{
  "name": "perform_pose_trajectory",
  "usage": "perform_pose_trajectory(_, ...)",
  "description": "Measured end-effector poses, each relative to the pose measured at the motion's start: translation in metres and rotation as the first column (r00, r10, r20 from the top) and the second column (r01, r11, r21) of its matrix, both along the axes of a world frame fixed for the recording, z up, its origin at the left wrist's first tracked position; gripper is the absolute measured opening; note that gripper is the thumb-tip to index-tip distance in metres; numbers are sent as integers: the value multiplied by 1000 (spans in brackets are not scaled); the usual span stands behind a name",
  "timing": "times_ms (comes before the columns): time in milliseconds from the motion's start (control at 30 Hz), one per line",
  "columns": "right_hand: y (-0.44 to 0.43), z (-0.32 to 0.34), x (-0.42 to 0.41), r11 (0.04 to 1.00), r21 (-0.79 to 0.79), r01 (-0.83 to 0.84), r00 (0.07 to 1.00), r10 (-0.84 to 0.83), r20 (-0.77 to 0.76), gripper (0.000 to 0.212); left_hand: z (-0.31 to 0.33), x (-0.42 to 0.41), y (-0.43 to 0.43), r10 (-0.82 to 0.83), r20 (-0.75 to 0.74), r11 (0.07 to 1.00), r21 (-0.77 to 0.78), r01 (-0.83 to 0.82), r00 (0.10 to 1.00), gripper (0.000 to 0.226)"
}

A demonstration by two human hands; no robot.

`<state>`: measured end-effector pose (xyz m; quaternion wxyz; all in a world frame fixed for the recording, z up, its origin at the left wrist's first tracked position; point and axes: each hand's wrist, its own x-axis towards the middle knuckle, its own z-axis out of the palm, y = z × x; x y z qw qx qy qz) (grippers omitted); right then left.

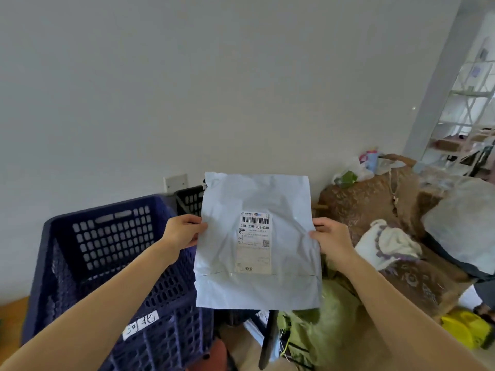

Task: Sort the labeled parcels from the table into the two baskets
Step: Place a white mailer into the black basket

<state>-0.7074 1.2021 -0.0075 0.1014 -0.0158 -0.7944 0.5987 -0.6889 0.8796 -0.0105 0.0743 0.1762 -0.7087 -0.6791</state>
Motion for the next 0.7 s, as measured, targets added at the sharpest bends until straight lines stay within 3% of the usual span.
perform_pose_trajectory(367, -1, 16, -165, 990, 52, -129, 986, 133, -95, 29, 7, -104, 12, 220, -139, 962, -134, -239, 965, 8)
perform_pose_trajectory(567, -22, -2, -240, 986, 138, -98, 991, 110, -80, 25, -10, -166, -2, 225, -91, 960, -147, -236, 970, 13)
perform_pose_trajectory(700, -46, -23, -280, 956, 265, -130, 989, 142, -30, 28, -39, -209, -15, 260, 65, 956, -160, -247, 963, 17)
